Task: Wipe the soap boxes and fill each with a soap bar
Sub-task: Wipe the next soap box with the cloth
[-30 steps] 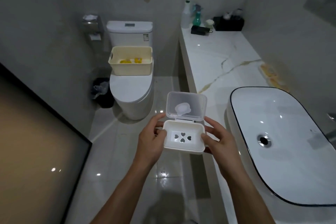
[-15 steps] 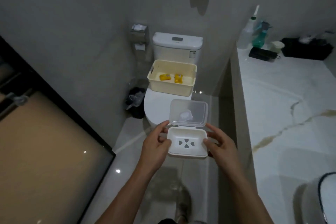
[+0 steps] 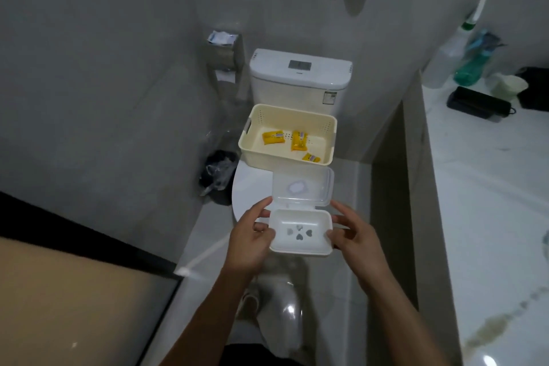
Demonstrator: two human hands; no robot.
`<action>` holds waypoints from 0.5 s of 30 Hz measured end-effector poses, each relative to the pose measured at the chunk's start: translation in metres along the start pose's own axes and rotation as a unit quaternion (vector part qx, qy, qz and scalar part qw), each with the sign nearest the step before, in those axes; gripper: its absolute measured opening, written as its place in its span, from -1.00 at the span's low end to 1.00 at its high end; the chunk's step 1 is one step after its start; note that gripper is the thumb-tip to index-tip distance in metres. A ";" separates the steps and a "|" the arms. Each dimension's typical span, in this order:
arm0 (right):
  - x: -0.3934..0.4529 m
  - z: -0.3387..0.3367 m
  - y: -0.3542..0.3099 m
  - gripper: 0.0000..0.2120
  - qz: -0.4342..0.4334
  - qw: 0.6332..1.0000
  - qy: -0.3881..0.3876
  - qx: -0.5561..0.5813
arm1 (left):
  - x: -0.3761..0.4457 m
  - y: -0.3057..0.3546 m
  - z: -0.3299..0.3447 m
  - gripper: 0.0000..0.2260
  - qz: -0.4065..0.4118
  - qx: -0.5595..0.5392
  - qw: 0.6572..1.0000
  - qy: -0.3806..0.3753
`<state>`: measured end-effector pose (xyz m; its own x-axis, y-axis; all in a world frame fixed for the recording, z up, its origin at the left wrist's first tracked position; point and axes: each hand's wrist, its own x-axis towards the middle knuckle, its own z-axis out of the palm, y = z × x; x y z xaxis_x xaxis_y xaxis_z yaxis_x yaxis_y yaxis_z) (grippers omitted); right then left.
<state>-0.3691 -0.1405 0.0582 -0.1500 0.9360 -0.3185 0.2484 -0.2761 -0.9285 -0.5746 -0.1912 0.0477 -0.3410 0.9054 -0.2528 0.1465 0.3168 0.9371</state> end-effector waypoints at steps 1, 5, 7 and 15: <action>0.014 0.003 0.001 -0.45 0.004 1.000 0.000 -0.004 | 0.018 -0.002 0.000 -0.46 -0.009 0.001 1.000 -0.007; 0.071 0.022 0.003 -0.44 0.036 0.999 0.010 -0.009 | 0.089 -0.010 -0.007 -0.42 -0.005 0.034 0.998 -0.051; 0.099 0.036 0.003 -0.42 0.057 0.998 0.021 -0.013 | 0.126 -0.013 -0.014 -0.41 -0.015 0.045 0.997 -0.069; 0.192 0.097 0.025 -0.42 0.110 0.991 0.078 -0.006 | 0.249 -0.053 -0.030 -0.42 -0.050 0.112 0.983 -0.136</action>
<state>-0.4850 0.0114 -0.0449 0.0579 0.8756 -0.4796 0.2709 -0.4762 -0.8366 -0.6956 0.0091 -0.0580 -0.1079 0.8994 -0.4237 0.3356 0.4341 0.8360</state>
